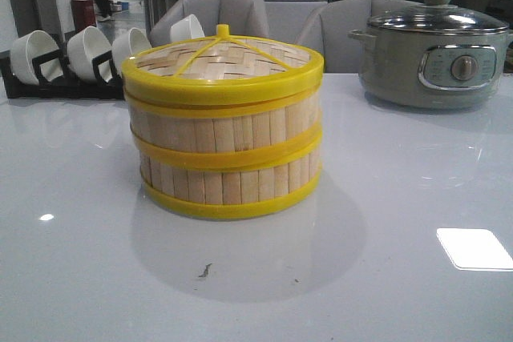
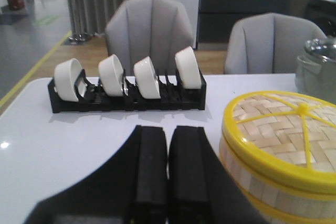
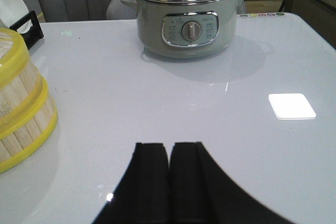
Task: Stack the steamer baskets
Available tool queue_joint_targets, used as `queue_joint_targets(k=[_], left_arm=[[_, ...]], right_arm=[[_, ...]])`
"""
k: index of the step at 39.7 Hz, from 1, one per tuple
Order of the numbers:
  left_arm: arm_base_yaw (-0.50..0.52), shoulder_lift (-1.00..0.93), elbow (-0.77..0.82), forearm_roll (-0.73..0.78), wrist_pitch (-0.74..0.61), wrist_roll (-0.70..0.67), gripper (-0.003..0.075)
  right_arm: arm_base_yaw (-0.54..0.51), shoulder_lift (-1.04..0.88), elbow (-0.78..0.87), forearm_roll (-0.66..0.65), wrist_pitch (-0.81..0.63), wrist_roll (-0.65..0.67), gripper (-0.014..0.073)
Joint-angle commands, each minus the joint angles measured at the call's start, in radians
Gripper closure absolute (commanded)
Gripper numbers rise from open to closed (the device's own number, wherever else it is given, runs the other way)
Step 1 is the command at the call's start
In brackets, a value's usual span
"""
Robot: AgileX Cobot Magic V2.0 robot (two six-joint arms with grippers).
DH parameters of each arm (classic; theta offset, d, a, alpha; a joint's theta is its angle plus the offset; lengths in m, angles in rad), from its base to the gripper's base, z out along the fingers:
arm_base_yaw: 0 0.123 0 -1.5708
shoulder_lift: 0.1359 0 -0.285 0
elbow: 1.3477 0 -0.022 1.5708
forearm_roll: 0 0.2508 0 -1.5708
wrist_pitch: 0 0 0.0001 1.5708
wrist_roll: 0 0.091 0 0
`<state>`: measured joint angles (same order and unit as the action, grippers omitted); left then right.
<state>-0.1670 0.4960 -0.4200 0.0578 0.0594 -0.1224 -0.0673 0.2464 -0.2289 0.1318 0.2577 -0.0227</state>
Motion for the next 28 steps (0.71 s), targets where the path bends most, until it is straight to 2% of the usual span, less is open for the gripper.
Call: queue_joint_targets(k=[1, 11, 28], left_arm=[[0.049, -0.061, 0.001, -0.016, -0.095, -0.005, 0.0637], [0.146, -0.235, 0.156, -0.016, -0.095, -0.005, 0.0637], [0.174, -0.454, 0.391, -0.039, -0.099, -0.005, 0.0637]], right_arm=[[-0.005, 0.009, -0.030, -0.001, -0.085, -0.004, 0.0543], [-0.005, 0.009, -0.030, -0.001, -0.085, -0.004, 0.0543], [-0.005, 0.009, -0.030, -0.001, -0.085, -0.004, 0.0543]])
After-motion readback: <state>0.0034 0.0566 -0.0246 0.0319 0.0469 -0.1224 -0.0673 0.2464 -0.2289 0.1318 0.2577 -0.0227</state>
